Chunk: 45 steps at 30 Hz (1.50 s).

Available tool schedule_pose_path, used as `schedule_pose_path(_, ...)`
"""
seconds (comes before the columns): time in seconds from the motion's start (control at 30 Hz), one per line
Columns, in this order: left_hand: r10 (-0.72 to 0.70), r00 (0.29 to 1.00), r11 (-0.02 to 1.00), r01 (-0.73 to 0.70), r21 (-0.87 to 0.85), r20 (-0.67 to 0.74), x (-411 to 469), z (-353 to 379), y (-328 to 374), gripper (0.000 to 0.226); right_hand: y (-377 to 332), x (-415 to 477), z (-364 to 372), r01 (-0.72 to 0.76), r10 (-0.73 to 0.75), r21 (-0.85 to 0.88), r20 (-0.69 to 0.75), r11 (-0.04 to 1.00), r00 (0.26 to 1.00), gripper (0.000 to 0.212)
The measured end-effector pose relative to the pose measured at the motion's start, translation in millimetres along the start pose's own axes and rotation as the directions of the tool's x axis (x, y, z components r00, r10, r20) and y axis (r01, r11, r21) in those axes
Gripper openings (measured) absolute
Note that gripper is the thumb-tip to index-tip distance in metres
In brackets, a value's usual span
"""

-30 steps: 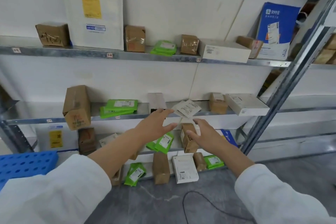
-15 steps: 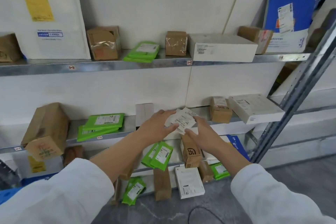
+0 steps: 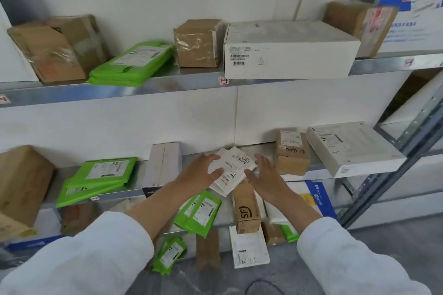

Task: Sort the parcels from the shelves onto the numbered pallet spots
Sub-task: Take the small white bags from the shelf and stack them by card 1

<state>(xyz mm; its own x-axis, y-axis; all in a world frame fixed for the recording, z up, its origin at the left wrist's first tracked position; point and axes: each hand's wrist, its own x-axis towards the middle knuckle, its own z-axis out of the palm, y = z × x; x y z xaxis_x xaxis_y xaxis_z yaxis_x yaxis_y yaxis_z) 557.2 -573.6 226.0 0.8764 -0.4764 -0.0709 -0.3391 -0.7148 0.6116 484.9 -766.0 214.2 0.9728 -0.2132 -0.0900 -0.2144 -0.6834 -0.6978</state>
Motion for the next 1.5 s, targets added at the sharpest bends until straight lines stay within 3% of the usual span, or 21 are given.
schedule_pose_path(0.2, -0.140, 0.990, 0.990, 0.140, -0.002, 0.026, 38.4, 17.8, -24.9, 0.047, 23.4, 47.8, 21.2, -0.163, 0.155, 0.096, 0.088, 0.982, 0.984, 0.054)
schedule_pose_path(0.33, -0.207, 0.977, 0.972, 0.200, 0.121, 0.049, 64.2, 38.2, -41.1, 0.049, 40.3, 82.0, 35.4, -0.285, 0.267, 0.129, 0.143, 0.950, 0.953, 0.048)
schedule_pose_path(0.47, -0.266, 0.964, 0.956, 0.263, 0.131, 0.006, 94.4, 52.8, -50.5, 0.050, 52.2, 103.8, 53.5, -0.406, 0.382, 0.185, 0.152, 0.895, 0.912, 0.049)
schedule_pose_path(0.6, -0.343, 0.939, 0.931, 0.342, 0.126, -0.015, 122.9, 60.6, -68.8, 0.041, 54.1, 121.8, 76.2, -0.467, 0.439, 0.235, 0.163, 0.853, 0.884, 0.053)
schedule_pose_path(0.73, -0.459, 0.886, 0.888, 0.454, 0.077, 0.068, 139.0, 69.2, -85.6, 0.035, 53.8, 127.8, 97.7, -0.509, 0.493, 0.225, 0.126, 0.831, 0.861, 0.060)
schedule_pose_path(0.8, -0.463, 0.886, 0.885, 0.460, 0.068, 0.030, 141.1, 71.0, -88.3, 0.035, 54.0, 127.2, 104.8, -0.523, 0.504, 0.252, 0.140, 0.814, 0.852, 0.063)
schedule_pose_path(0.97, -0.494, 0.869, 0.864, 0.495, -0.086, 0.042, 135.6, 67.1, -81.2, 0.026, 50.5, 121.8, 112.7, -0.514, 0.500, 0.308, 0.132, 0.800, 0.856, 0.084)
schedule_pose_path(1.1, -0.444, 0.893, 0.879, 0.450, -0.158, 0.078, 116.9, 67.7, -72.9, 0.025, 46.3, 117.3, 114.2, -0.506, 0.477, 0.345, 0.172, 0.790, 0.862, 0.074)
schedule_pose_path(1.27, -0.397, 0.918, 0.863, 0.373, -0.341, -0.003, 92.8, 65.0, -58.4, 0.034, 38.2, 102.5, 99.5, -0.377, 0.424, 0.584, 0.062, 0.719, 0.904, 0.061)
schedule_pose_path(1.4, -0.337, 0.934, 0.850, 0.249, -0.464, -0.116, 71.2, 56.5, -46.3, 0.029, 29.2, 89.2, 76.7, -0.257, 0.324, 0.583, -0.012, 0.771, 0.946, 0.060)
schedule_pose_path(1.5, -0.312, 0.932, 0.835, 0.176, -0.521, -0.185, 50.8, 48.5, -36.3, 0.027, 19.4, 74.1, 61.3, -0.199, 0.228, 0.537, 0.013, 0.820, 0.974, 0.070)
